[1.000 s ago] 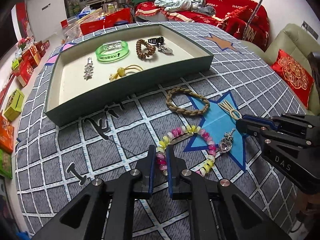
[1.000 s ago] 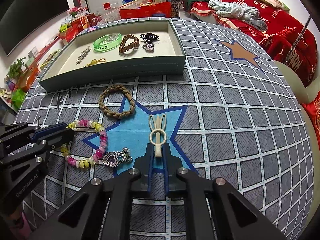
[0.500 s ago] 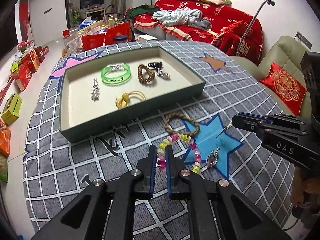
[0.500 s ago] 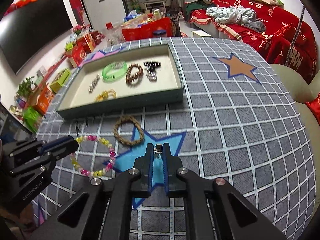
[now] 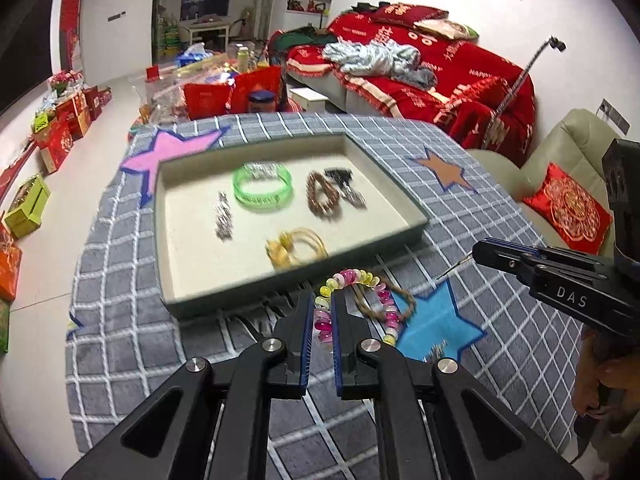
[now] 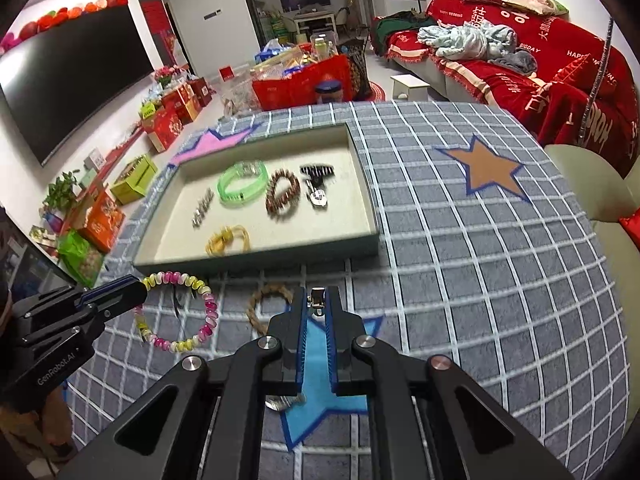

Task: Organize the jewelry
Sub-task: 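Carry the beaded bracelet and bunny clip over the tray with both tools, then release the bunny clip into the tray with the right tool while the left tool releases the bracelet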

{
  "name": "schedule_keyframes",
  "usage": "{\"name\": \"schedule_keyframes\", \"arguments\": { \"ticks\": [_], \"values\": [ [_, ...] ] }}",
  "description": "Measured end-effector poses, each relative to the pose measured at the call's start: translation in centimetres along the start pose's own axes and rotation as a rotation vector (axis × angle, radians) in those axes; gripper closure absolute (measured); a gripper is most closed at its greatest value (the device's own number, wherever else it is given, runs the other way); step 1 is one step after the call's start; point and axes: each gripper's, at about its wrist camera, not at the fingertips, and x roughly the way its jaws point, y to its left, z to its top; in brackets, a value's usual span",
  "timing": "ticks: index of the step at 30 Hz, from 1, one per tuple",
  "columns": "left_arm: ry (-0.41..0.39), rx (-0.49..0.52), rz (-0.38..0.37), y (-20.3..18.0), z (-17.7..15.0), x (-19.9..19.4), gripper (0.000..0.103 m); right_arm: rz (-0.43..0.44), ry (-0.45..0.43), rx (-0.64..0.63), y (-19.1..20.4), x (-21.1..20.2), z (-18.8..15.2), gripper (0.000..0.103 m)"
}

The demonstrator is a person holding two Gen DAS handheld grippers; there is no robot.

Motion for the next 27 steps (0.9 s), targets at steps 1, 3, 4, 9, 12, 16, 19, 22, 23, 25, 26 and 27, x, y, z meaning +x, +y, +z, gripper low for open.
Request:
{"name": "schedule_keyframes", "arguments": {
  "ticks": [1,3,4,9,12,16,19,22,23,25,26,27],
  "values": [
    [-0.01,-0.002,0.006,0.3,0.5,-0.1,0.078,0.005,-0.005,0.001,0.1,0.1,0.5,0.094],
    [-0.023,-0.008,0.014,0.9,1.4,-0.2,0.078,0.018,-0.012,0.005,0.2,0.5,1.7,0.094],
    [-0.029,-0.013,0.018,1.3,1.9,-0.1,0.078,0.024,-0.014,0.008,0.3,0.8,2.3,0.094],
    [-0.037,-0.021,0.044,3.1,4.1,1.0,0.078,0.055,-0.008,0.031,0.6,2.8,4.8,0.094],
    [-0.027,-0.031,0.053,4.2,5.4,2.3,0.078,0.066,0.013,0.037,0.9,4.3,5.8,0.094],
    [0.002,-0.062,0.045,5.4,6.3,4.3,0.078,0.09,0.058,0.046,1.1,6.4,6.3,0.094],
    [0.035,-0.066,0.046,5.7,6.5,6.0,0.078,0.098,0.105,0.048,1.2,8.3,6.3,0.094],
    [0.068,-0.061,0.049,5.8,6.4,7.4,0.078,0.106,0.147,0.071,0.8,10.0,6.3,0.094],
    [0.075,-0.06,0.051,5.9,6.4,7.8,0.078,0.109,0.156,0.078,0.7,10.4,6.3,0.094],
    [0.082,-0.056,0.055,5.8,6.4,8.2,0.078,0.097,0.164,0.085,0.3,11.1,6.5,0.094],
    [0.086,-0.052,0.06,5.8,6.4,8.5,0.078,0.091,0.168,0.088,0.1,11.5,6.6,0.094],
    [0.089,-0.049,0.062,5.8,6.5,8.6,0.078,0.087,0.166,0.091,0.0,11.7,6.7,0.094]
  ]
}}
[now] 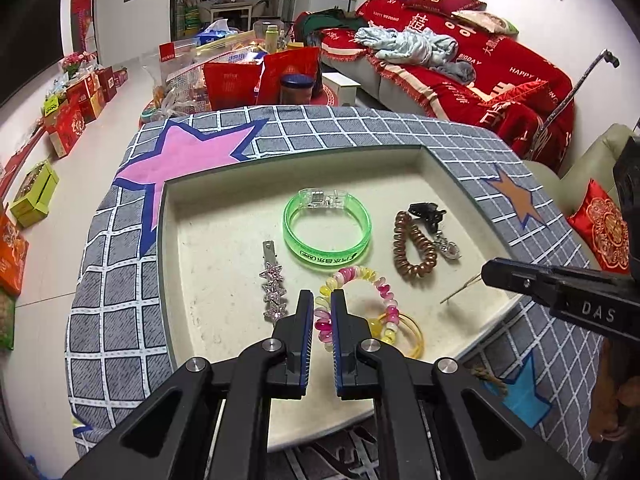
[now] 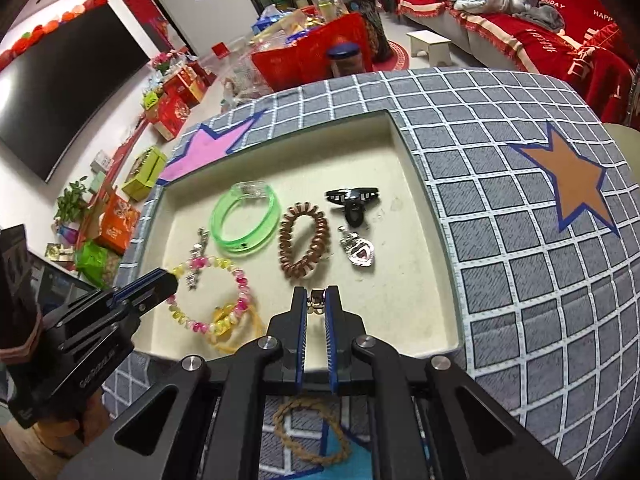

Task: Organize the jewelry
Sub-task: 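Release the bunny clip into the tray with the right tool while the left tool releases the bracelet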

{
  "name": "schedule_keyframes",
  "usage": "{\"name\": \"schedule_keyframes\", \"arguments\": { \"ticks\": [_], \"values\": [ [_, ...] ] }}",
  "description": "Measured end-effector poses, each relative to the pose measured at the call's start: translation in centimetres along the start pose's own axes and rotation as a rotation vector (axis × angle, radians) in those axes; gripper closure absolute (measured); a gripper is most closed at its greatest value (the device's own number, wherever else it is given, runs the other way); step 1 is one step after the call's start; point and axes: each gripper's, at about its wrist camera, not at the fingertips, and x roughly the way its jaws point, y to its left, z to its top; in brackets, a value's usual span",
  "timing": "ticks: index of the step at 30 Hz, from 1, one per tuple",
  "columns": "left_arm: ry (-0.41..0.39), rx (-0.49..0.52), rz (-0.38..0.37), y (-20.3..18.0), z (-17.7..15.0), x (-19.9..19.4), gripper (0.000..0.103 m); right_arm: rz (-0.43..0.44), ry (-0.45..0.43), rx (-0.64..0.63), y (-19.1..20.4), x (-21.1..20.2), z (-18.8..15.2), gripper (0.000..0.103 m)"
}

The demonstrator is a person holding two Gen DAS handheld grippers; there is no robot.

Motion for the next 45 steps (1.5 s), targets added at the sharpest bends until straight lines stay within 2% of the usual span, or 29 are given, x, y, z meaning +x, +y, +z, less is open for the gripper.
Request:
{"name": "schedule_keyframes", "arguments": {
  "ticks": [7,12,19,28,29,31,32,33,45],
  "values": [
    [0.036,0.023,0.039,-0.3,0.3,1.7,0.078,-0.02,0.01,0.026,-0.9,1.2,1.1,0.094],
    [0.029,0.062,0.072,-0.8,0.2,1.8,0.078,-0.003,0.018,0.065,-1.9,2.1,1.8,0.093],
    [0.038,0.077,0.093,-1.0,0.1,2.0,0.078,-0.018,0.044,0.088,-2.4,3.5,1.3,0.092],
    [0.035,0.069,0.133,-0.7,0.2,1.6,0.078,-0.009,0.012,0.08,-1.8,2.3,1.1,0.091],
    [0.034,0.067,0.132,-0.7,0.2,1.5,0.078,-0.006,0.005,0.08,-1.9,1.8,0.8,0.089],
    [0.027,0.065,0.129,-0.7,0.3,1.2,0.078,0.003,-0.008,0.081,-1.7,1.4,0.7,0.077],
    [0.021,0.065,0.129,-0.7,0.3,1.0,0.078,0.009,-0.015,0.08,-1.8,1.0,0.5,0.062],
    [0.019,0.065,0.129,-0.7,0.4,0.9,0.078,0.011,-0.022,0.077,-1.7,0.7,0.4,0.051],
    [-0.01,0.042,0.122,-0.7,1.1,-1.2,0.077,0.039,-0.079,0.072,-0.4,-1.8,-0.4,0.05]
  ]
}}
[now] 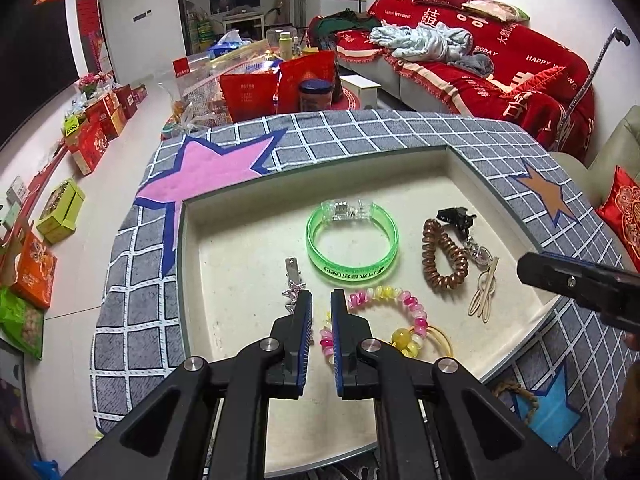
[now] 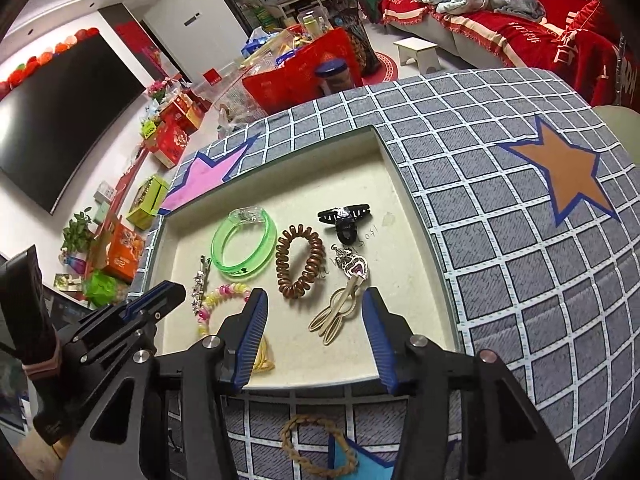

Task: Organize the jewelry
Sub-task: 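Release the bunny clip into the tray with the right tool while the left tool releases the bracelet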

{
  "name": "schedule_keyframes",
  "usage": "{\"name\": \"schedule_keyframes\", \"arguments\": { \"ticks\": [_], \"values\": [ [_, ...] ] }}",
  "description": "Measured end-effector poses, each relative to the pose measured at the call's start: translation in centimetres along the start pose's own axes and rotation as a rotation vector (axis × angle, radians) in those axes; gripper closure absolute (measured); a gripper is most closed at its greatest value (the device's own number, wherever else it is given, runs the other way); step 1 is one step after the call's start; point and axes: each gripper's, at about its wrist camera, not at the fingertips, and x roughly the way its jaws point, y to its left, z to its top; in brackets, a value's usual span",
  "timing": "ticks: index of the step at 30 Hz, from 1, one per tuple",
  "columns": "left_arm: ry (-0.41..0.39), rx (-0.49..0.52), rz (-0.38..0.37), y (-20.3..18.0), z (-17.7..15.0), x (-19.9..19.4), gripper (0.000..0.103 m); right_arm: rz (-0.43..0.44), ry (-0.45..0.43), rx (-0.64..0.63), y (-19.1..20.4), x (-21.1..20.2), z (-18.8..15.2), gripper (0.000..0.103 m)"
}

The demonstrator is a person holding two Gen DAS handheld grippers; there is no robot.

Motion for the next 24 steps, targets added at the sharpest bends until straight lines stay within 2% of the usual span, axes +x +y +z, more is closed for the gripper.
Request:
{"name": "schedule_keyframes", "arguments": {
  "ticks": [4,6,24],
  "values": [
    [0.008,-0.002,0.003,0.0,0.2,-0.3,0.077,0.004,-0.006,0.005,0.0,-0.6,-0.4,0.048],
    [0.01,-0.007,0.002,0.1,0.2,-0.4,0.077,0.002,-0.008,0.004,0.0,-0.7,-0.5,0.044],
    [-0.013,-0.017,-0.001,0.7,0.1,-2.5,0.077,-0.009,-0.027,-0.004,-0.2,-2.8,-1.3,0.039]
  ]
}}
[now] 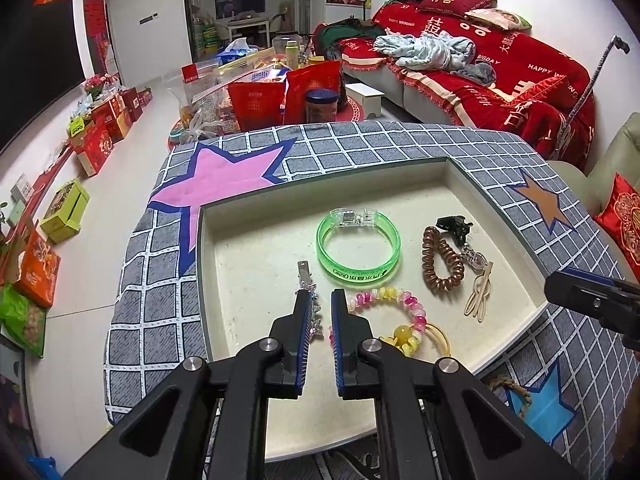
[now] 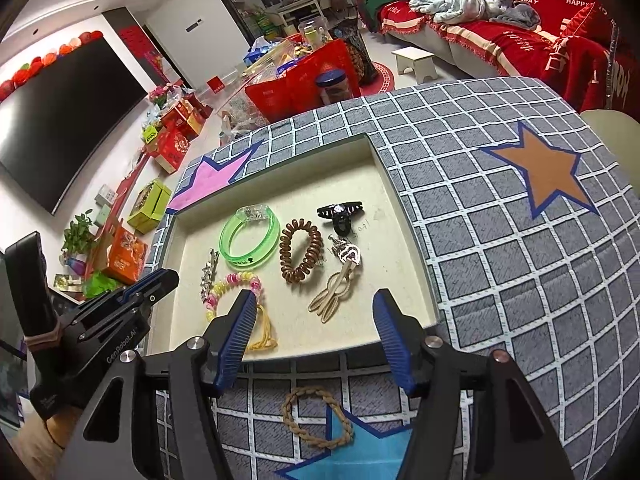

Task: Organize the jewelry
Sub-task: 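Release the bunny clip into the tray with the right tool while the left tool releases the bracelet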

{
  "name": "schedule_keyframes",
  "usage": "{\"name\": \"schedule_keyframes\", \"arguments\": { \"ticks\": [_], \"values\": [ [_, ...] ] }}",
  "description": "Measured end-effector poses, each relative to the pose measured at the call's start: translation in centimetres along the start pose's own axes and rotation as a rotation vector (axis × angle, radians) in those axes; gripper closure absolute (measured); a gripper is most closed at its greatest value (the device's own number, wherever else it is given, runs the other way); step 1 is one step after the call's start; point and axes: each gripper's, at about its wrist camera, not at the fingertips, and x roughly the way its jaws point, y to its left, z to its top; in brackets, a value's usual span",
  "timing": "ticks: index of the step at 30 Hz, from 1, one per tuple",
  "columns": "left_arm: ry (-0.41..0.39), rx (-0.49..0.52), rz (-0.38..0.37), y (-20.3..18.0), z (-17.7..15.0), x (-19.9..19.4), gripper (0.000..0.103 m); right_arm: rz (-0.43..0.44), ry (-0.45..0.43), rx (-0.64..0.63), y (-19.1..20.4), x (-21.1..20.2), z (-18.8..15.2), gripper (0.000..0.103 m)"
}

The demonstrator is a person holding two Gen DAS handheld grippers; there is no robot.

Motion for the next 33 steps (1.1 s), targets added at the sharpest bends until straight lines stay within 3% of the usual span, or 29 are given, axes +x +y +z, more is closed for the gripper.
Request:
{"name": "schedule_keyframes", "arguments": {
  "ticks": [4,10,11,12,13,15,17,18,25,26,30,33],
  "values": [
    [-0.002,-0.008,-0.003,0.1,-0.2,-0.4,0.077,0.002,-0.001,0.007,-0.2,-0.4,-0.5,0.029],
    [-0.006,-0.013,-0.007,0.3,-0.5,-1.1,0.077,-0.002,0.001,-0.003,-0.1,-0.8,-1.2,0.028],
    [-0.003,-0.016,-0.007,0.4,-0.5,-1.2,0.067,-0.002,0.0,-0.004,0.0,-0.8,-1.2,0.028],
    [0.0,-0.021,-0.006,0.5,-0.6,-1.2,0.042,-0.003,-0.001,-0.005,0.0,-0.8,-1.2,0.028],
    [0.008,-0.027,0.001,0.6,-0.6,-1.2,0.0,-0.005,-0.001,-0.006,0.0,-0.8,-1.1,0.028],
    [-0.041,-0.039,0.036,0.8,-0.9,-1.0,0.0,-0.009,-0.004,-0.012,0.1,-0.8,-1.2,0.028],
    [-0.045,-0.028,0.03,0.7,-1.5,0.2,0.0,-0.018,-0.004,-0.021,0.3,-0.8,-1.1,0.025],
    [-0.045,-0.025,0.033,0.7,-1.8,0.6,0.0,-0.022,-0.007,-0.025,0.4,-0.8,-1.0,0.019],
    [-0.038,-0.014,0.048,0.3,-4.1,4.4,0.0,-0.004,-0.053,-0.002,0.2,-1.4,-1.1,0.014],
    [-0.039,-0.014,0.046,0.3,-4.1,4.3,0.0,-0.001,-0.057,0.004,0.1,-1.4,-1.2,0.001],
    [-0.04,-0.012,0.047,0.1,-5.0,5.8,0.0,0.028,-0.047,0.017,0.1,-1.0,-1.3,0.0],
    [-0.036,-0.016,0.044,0.1,-5.2,5.8,0.0,-0.006,-0.034,-0.02,0.5,-0.9,-1.4,0.0]
  ]
}}
